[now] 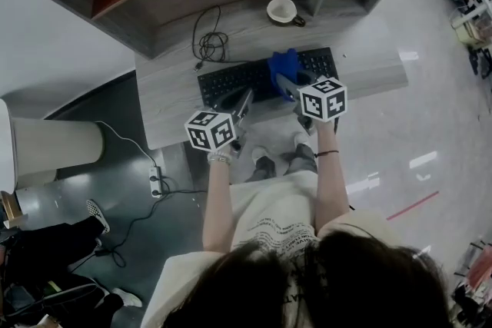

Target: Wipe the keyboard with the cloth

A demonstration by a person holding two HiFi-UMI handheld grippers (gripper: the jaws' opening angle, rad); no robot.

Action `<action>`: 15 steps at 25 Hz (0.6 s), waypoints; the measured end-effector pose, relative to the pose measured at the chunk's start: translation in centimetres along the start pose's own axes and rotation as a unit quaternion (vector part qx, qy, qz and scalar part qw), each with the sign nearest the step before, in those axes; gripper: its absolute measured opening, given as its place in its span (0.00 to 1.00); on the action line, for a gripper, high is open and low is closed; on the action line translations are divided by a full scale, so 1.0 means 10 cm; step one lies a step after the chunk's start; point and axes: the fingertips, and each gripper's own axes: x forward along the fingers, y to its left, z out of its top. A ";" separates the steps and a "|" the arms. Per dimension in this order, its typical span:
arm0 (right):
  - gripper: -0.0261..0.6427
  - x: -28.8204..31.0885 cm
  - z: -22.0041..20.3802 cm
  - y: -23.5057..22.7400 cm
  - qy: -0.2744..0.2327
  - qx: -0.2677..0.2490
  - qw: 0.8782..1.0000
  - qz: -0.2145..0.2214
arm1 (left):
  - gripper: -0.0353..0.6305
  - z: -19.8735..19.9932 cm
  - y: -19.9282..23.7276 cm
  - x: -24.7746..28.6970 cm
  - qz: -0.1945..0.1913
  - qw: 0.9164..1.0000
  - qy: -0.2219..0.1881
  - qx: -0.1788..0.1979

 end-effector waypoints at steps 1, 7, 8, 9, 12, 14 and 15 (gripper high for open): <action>0.13 0.01 0.00 0.02 0.000 0.000 1.000 0.001 | 0.06 0.00 0.01 -0.02 0.001 1.000 -0.001 0.000; 0.13 0.11 0.01 0.12 0.001 -0.004 1.000 0.008 | 0.06 0.01 0.09 -0.11 0.006 1.000 -0.004 -0.002; 0.13 0.13 0.01 0.14 0.002 -0.004 1.000 0.009 | 0.06 0.02 0.11 -0.14 0.008 1.000 -0.005 -0.002; 0.13 0.15 0.01 0.16 0.003 -0.005 1.000 0.011 | 0.06 0.02 0.13 -0.16 0.009 1.000 -0.007 -0.002; 0.13 0.22 0.01 0.21 0.006 -0.008 1.000 0.016 | 0.06 0.04 0.19 -0.21 0.014 1.000 -0.011 -0.004; 0.13 0.26 0.01 0.25 0.010 -0.011 1.000 0.021 | 0.06 0.04 0.23 -0.25 0.019 1.000 -0.014 -0.007; 0.13 0.28 0.01 0.27 0.011 -0.013 1.000 0.023 | 0.06 0.05 0.25 -0.26 0.021 1.000 -0.015 -0.008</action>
